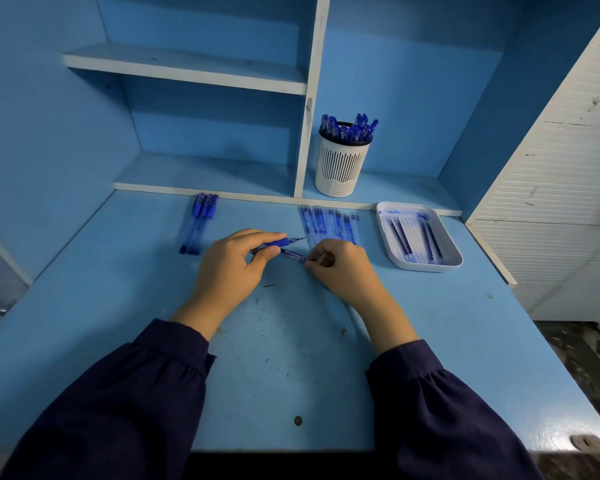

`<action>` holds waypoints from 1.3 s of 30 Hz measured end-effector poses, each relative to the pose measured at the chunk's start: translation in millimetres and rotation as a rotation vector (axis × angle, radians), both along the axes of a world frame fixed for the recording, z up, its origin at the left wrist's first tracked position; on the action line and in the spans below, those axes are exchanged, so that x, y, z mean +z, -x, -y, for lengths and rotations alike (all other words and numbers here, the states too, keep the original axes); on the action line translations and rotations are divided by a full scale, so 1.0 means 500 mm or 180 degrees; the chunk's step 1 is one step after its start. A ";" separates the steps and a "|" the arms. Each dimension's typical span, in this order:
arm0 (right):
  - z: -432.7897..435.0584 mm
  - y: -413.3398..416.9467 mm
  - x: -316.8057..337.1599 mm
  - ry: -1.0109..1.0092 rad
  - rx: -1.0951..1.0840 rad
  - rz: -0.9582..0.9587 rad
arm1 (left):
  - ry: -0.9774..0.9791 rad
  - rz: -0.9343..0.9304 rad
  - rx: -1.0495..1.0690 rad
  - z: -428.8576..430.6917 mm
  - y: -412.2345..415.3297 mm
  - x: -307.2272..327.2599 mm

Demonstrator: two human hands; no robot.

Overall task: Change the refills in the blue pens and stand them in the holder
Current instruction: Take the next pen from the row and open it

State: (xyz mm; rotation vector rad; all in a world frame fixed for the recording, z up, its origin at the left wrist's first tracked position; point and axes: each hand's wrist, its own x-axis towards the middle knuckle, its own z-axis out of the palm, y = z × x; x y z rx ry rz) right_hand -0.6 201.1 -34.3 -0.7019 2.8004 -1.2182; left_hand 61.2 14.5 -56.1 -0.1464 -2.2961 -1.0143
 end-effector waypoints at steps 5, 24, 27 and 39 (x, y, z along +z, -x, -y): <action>-0.005 0.000 0.003 -0.0071 0.0009 0.0174 | 0.0045 -0.0030 -0.0002 0.002 0.001 -0.001; 0.002 -0.021 0.038 0.1652 -0.0062 0.0331 | 0.0086 -0.0154 -0.0028 0.000 0.002 -0.002; -0.005 -0.015 0.043 0.2311 -0.0248 0.0513 | 0.0050 -0.0182 0.0049 0.002 0.002 -0.004; 0.010 -0.025 0.047 0.2849 -0.0577 0.0045 | 0.0141 -0.0243 0.0066 -0.007 0.002 -0.005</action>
